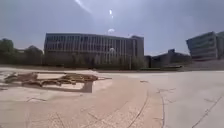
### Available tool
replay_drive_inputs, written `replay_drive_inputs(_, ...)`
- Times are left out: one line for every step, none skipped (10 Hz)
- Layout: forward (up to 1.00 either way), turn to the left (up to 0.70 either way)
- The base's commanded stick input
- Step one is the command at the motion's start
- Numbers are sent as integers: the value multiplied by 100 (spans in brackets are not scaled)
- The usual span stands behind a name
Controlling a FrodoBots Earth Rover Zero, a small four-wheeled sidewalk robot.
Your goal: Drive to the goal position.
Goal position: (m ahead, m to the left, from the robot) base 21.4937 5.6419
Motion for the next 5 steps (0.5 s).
replay_drive_inputs(70, 0)
replay_drive_inputs(70, 0)
replay_drive_inputs(70, 0)
replay_drive_inputs(70, 0)
replay_drive_inputs(70, 0)
